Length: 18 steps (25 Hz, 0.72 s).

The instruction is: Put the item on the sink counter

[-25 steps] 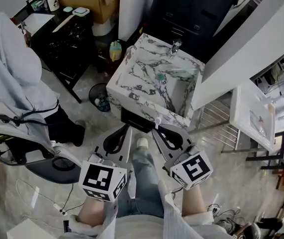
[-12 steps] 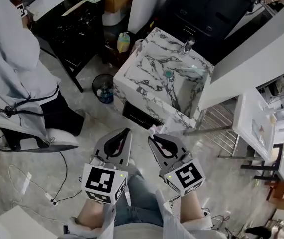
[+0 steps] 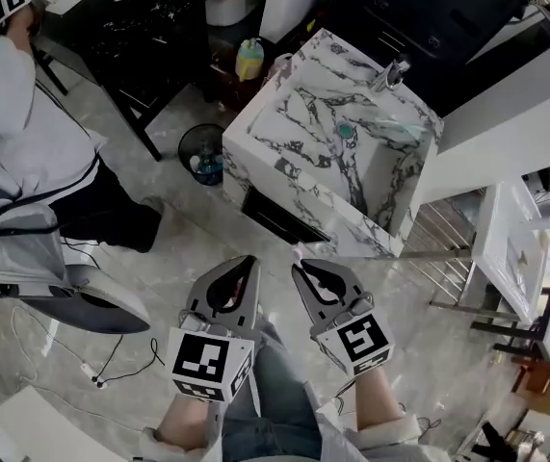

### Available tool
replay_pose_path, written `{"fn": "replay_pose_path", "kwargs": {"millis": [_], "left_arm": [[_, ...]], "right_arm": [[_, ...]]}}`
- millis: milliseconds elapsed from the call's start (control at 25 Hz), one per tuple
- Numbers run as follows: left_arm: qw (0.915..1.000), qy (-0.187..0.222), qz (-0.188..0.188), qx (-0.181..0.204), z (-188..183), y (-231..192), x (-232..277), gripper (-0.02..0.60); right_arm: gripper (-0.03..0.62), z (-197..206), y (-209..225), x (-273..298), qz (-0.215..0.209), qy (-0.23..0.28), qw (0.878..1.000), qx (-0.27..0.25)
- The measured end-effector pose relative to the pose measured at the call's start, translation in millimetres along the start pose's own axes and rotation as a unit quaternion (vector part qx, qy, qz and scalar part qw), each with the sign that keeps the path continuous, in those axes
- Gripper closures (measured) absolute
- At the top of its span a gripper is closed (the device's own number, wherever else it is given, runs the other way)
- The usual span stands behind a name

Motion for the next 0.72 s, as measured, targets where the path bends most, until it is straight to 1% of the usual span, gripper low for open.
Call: {"fn": "replay_pose_path", "kwargs": {"millis": [120, 400, 600, 720], "left_arm": [[0.9999, -0.006, -0.007, -0.011, 33.7, -8.8, 13.1, 0.566], [0.9991, -0.026, -0.024, -0.025, 116.7, -42.9, 34.9, 0.566], [0.9986, -0.03, -0.036, -0.024, 162.0, -71.4, 48.9, 0.566], [0.9986, -0.028, -0.039, -0.022, 183.7, -81.7, 55.8, 0.566]], "right_arm": [[0.563, 30.4, 9.2, 19.7, 0.007, -0.01, 1.0, -0.004], [0.563, 105.5, 30.9, 83.1, 0.023, -0.022, 0.999, -0.036], [0.563, 155.0, 38.2, 125.5, 0.038, -0.045, 0.995, -0.086], [0.563, 185.7, 41.8, 146.7, 0.047, -0.067, 0.988, -0.132]]}}
Point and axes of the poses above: the fingertips, and each gripper's own axes: x forward along the fingers, y to its right, z out of its underside, the point moved 8 cm from there along -x, backward along the fingers, and after that the axes turned 6 degrees about y, right-handed, at the moved point
